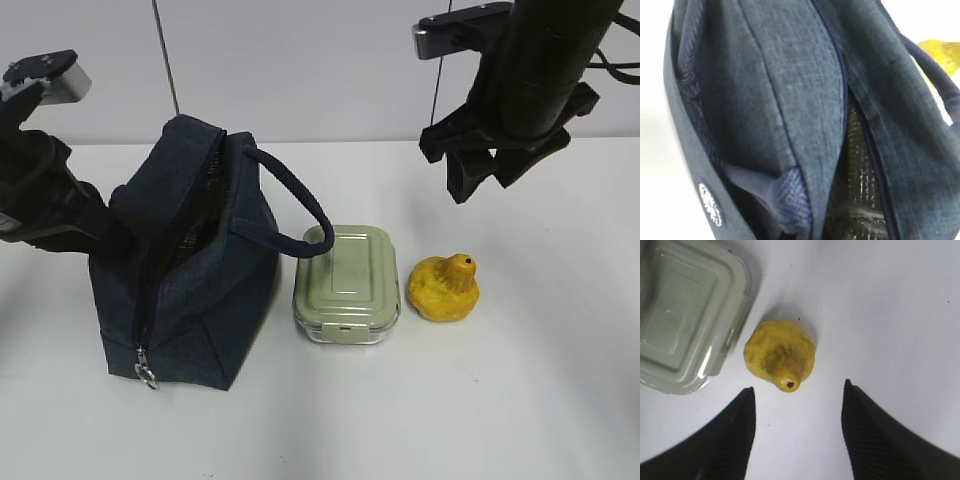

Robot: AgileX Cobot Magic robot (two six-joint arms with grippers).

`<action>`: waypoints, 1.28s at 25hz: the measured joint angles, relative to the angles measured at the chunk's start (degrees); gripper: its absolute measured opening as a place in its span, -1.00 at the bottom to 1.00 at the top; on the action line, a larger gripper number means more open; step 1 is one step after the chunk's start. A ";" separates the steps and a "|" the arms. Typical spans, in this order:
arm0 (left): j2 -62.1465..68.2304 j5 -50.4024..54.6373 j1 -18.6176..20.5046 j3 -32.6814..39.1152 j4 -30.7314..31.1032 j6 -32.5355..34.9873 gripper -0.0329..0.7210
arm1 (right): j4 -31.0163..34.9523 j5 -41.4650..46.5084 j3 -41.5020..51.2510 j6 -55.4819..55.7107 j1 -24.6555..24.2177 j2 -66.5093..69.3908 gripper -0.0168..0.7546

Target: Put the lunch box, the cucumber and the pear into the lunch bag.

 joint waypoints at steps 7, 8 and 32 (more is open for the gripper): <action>0.00 -0.06 0.00 0.00 0.04 0.00 -0.91 | 3.15 2.22 0.00 -2.30 -0.09 7.35 0.16; 0.00 -0.06 0.00 0.00 0.04 0.00 -0.91 | 3.53 2.22 0.00 -2.51 -0.09 8.36 0.16; 0.00 -0.23 0.00 0.00 0.27 0.00 -0.91 | -1.16 -0.87 0.00 -3.08 -0.09 13.52 -0.54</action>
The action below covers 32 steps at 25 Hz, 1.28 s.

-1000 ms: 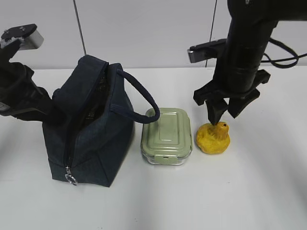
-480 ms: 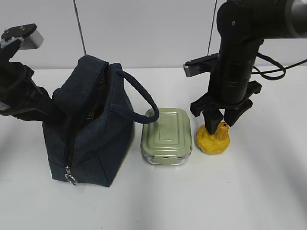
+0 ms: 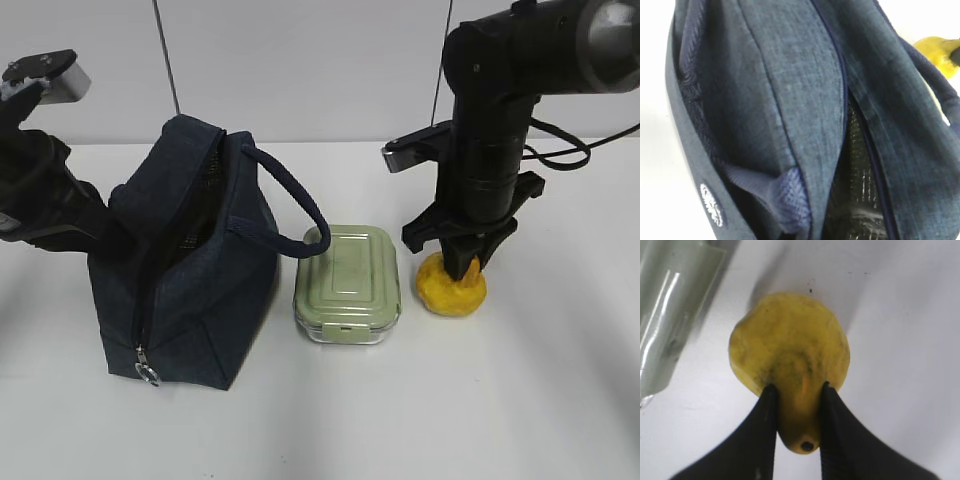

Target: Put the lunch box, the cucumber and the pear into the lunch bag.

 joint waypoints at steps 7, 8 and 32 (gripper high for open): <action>0.00 -0.12 0.00 0.00 0.01 0.00 -0.91 | 5.17 -2.13 0.00 -2.31 0.88 -11.37 -0.55; 0.00 -0.19 0.00 0.00 0.01 0.00 -0.91 | 5.71 -2.66 -0.13 -2.69 1.41 -12.42 -0.55; 0.00 -0.25 0.00 0.00 0.20 0.00 -0.91 | 13.35 -4.90 -21.50 -7.52 19.56 -3.35 -0.57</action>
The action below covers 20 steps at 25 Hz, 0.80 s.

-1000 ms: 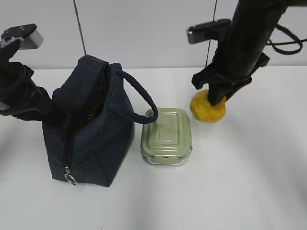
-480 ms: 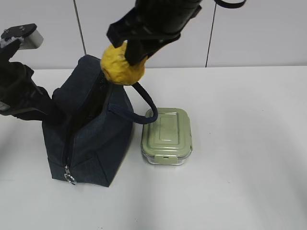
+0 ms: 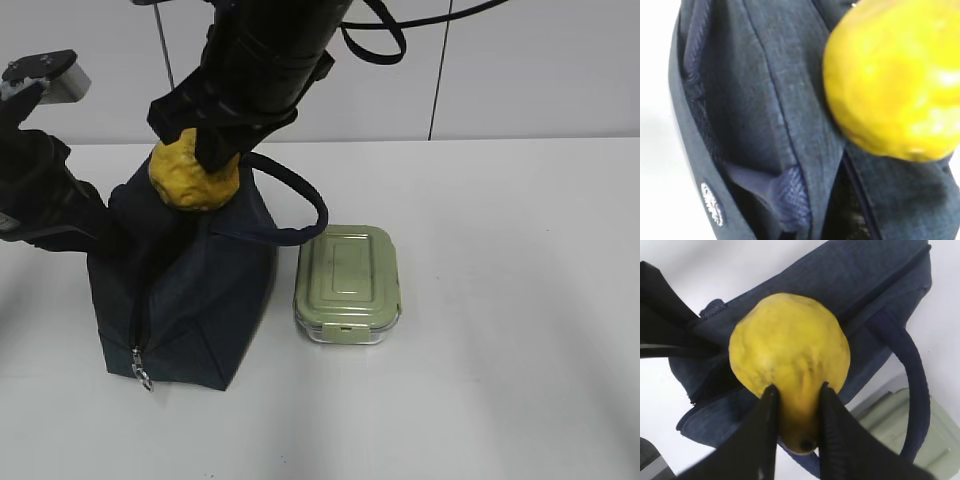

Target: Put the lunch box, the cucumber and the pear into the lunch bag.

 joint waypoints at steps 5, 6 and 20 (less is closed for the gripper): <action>0.00 0.00 0.00 0.00 0.07 0.00 -0.91 | 0.27 0.01 -1.40 -0.81 0.00 0.13 -0.57; 0.00 0.00 0.00 0.00 0.07 0.00 -0.91 | 0.61 0.15 -2.23 -0.86 0.00 0.22 -0.57; 0.10 0.00 0.00 0.00 0.43 0.00 -0.91 | -0.89 8.45 -7.39 -1.47 0.09 7.36 -0.58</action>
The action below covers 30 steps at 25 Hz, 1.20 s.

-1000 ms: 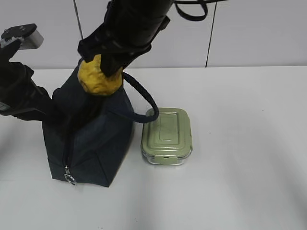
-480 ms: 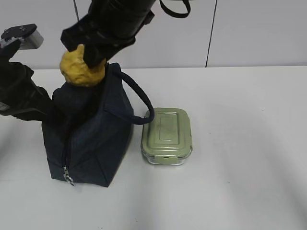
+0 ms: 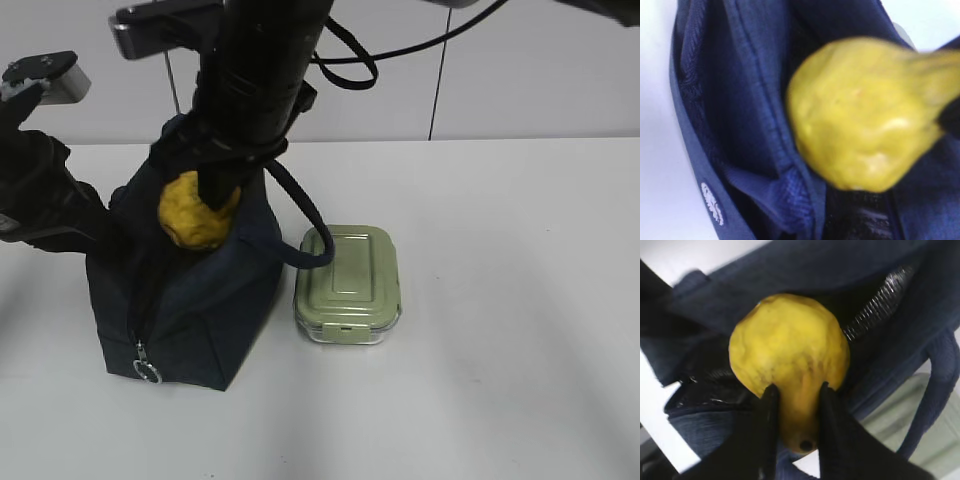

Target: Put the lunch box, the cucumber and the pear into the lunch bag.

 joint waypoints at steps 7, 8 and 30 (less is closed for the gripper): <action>0.00 -0.16 0.00 0.00 -0.12 0.00 -0.91 | -2.76 0.89 0.38 1.44 0.13 1.53 -0.58; 0.00 -0.16 0.00 0.00 -0.12 0.00 -0.91 | -2.06 0.76 0.38 1.19 0.13 1.80 -0.58; 0.00 -0.19 0.00 0.00 0.07 0.00 -0.91 | 7.22 -3.54 13.23 3.43 -14.45 -8.73 0.25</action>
